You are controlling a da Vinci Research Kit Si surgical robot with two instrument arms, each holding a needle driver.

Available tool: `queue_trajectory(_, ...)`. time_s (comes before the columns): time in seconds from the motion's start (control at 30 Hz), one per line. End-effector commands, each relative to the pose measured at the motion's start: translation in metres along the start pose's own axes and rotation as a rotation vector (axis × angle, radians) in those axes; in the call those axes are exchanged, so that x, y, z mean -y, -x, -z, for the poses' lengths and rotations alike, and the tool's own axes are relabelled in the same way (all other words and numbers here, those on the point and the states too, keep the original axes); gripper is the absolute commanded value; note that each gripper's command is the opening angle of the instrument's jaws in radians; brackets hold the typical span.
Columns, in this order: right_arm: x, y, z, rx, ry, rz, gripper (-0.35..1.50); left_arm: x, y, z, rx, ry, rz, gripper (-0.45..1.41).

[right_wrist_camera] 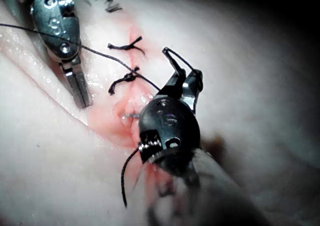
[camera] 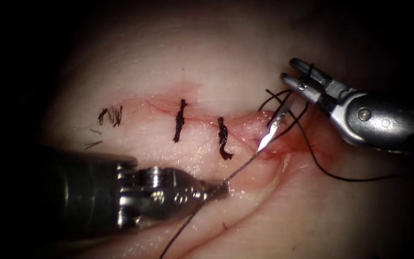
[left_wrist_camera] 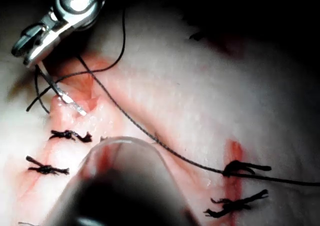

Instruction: Wound Closure

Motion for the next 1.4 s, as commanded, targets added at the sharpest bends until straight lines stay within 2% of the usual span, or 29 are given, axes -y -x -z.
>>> queue_trajectory(0.03, 0.0008, 0.0003, -0.0011, 0.001, -0.004, 0.008, -0.35, 0.0001, -0.0002, -0.0007, -0.001, 0.0, 0.0, -0.25)
queue_trajectory(0.2, 0.0025, 0.0006, -0.002, 0.011, -0.023, 0.009, -0.35, 0.0002, -0.0002, -0.0006, -0.001, 0.002, 0.0, -0.25)
queue_trajectory(0.43, 0.003, 0.0004, -0.0018, 0.032, -0.088, -0.056, -0.35, 0.0003, -0.0002, -0.0006, -0.001, 0.002, 0.0, -0.25)
queue_trajectory(0.67, 0.0017, 0.0004, -0.0015, 0.055, -0.115, -0.15, -0.35, 0.0003, -0.0003, -0.0006, -0.001, 0.002, 0.0, -0.25)
queue_trajectory(0.97, 0.0003, 0.0002, -0.0026, 0.057, -0.132, -0.255, -0.35, 0.0, -0.0007, -0.0009, 0.001, -0.003, 0.011, -0.25)
queue_trajectory(1.27, -0.0002, 0.0007, -0.0029, 0.081, -0.171, -0.369, -0.35, -0.0003, -0.001, -0.0012, 0.0, -0.003, 0.014, -0.25)
queue_trajectory(1.4, 0.0, 0.0008, -0.0028, 0.094, -0.201, -0.375, -0.35, 0.0, -0.0009, -0.0013, -0.001, -0.002, 0.012, -0.25)
